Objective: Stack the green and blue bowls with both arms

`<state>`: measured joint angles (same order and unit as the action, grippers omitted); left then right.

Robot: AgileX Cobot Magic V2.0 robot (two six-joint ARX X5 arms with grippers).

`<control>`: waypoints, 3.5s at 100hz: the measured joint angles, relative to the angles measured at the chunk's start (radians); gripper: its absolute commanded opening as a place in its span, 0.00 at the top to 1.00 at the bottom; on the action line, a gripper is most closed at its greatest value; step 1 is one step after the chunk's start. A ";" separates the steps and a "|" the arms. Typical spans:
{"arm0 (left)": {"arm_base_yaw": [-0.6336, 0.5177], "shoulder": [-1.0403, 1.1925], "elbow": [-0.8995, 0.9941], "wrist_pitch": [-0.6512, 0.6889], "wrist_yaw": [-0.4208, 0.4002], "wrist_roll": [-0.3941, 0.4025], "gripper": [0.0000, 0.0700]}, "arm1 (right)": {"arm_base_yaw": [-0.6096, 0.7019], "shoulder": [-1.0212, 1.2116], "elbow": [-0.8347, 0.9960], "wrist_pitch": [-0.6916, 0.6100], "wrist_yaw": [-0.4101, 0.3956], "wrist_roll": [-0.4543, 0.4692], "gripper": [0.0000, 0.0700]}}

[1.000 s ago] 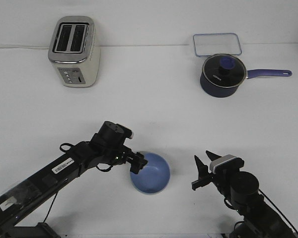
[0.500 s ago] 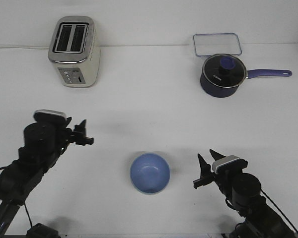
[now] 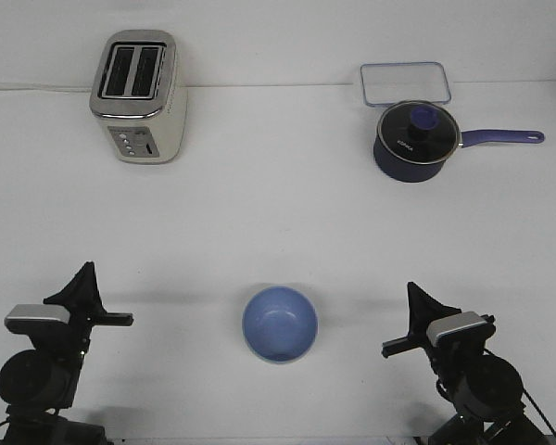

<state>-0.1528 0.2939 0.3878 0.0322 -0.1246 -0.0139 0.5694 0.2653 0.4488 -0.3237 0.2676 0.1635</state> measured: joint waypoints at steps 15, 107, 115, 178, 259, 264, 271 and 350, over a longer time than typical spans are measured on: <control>0.000 -0.053 -0.011 -0.017 0.000 -0.014 0.98 | 0.000 0.000 0.000 0.039 0.020 -0.005 1.00; 0.035 -0.088 -0.029 0.010 0.019 0.000 0.98 | 0.000 0.000 0.000 0.045 0.020 -0.005 1.00; 0.063 -0.119 -0.093 0.047 0.076 0.003 0.98 | 0.000 0.000 0.000 0.045 0.020 -0.005 1.00; 0.138 -0.289 -0.355 0.126 0.177 0.013 0.98 | 0.000 0.000 0.000 0.045 0.021 -0.005 1.00; 0.138 -0.289 -0.355 0.125 0.176 0.016 0.98 | 0.000 0.000 0.000 0.045 0.021 -0.005 1.00; 0.138 -0.289 -0.355 0.125 0.176 0.016 0.98 | -0.001 0.000 0.000 0.045 0.021 -0.007 1.00; 0.138 -0.289 -0.355 0.125 0.176 0.016 0.98 | -0.022 0.000 0.000 0.046 0.035 -0.035 1.00; 0.138 -0.288 -0.355 0.122 0.176 0.016 0.98 | -0.505 -0.262 -0.434 0.241 -0.196 -0.430 1.00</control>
<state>-0.0151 0.0055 0.0330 0.1539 0.0517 0.0025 0.0647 0.0032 0.0147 -0.0830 0.0715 -0.2665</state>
